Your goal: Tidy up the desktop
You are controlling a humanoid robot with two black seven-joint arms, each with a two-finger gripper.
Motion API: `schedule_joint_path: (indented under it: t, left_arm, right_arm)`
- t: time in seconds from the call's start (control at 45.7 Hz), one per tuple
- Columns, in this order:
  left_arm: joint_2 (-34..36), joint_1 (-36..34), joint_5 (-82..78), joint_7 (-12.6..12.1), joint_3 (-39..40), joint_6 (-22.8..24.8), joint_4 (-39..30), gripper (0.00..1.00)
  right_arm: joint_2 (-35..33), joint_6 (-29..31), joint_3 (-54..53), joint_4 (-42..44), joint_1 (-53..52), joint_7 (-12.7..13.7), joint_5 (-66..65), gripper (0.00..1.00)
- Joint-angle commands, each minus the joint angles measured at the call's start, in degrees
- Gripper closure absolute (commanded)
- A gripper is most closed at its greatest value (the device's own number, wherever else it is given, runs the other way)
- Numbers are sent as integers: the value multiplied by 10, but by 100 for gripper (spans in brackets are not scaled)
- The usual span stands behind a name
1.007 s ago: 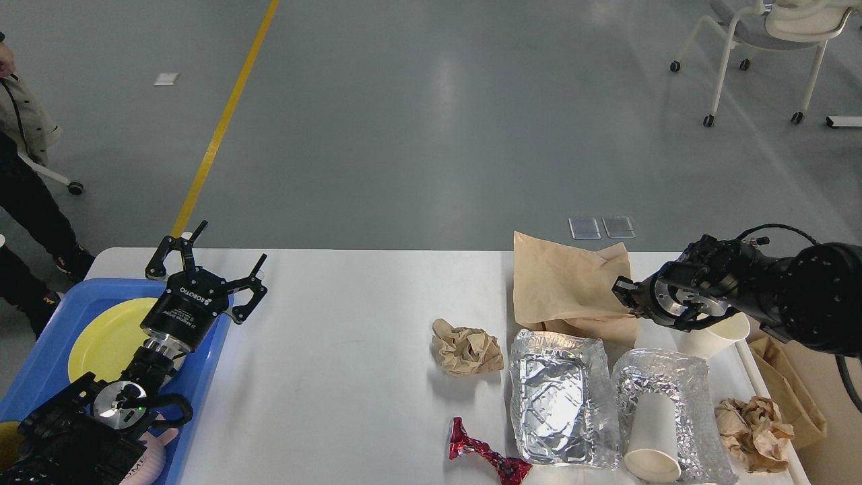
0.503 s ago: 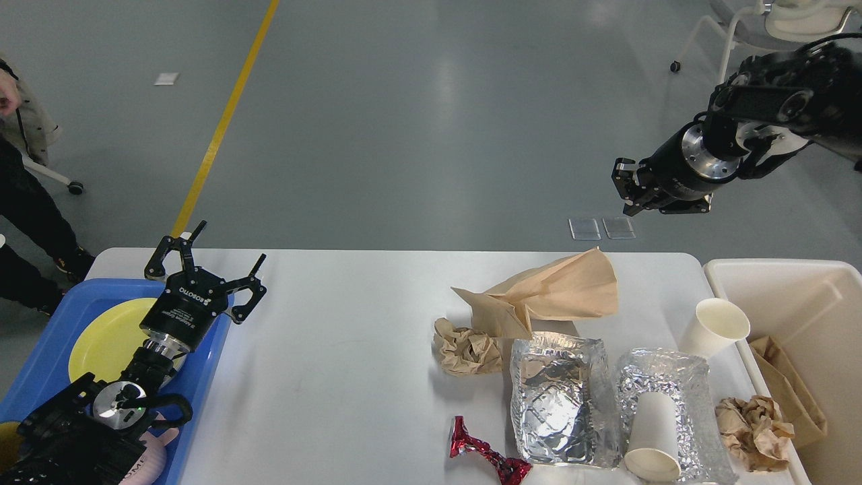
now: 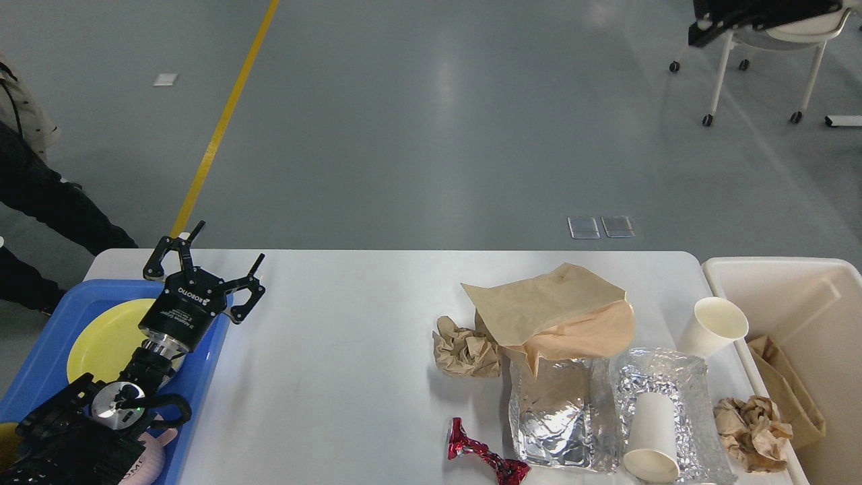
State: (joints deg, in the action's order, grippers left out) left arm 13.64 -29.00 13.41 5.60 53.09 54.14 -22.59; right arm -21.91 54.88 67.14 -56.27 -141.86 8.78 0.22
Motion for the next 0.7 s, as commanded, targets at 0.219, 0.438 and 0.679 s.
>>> schedule_joint_path:
  t: [0.219,0.438,0.679]
  left_arm:
    - [0,0,0,-1,-2,0,0,1]
    - [0,0,0,-1,-2,0,0,1]
    - [0,0,0,3,1,0,0,1]
  right_arm:
    - [-7,1,12,-37,-11,3,2,0]
    - [34,-143,42,-141,146,11,177,0]
    - [121,-267,45,-164,280,22,352,0]
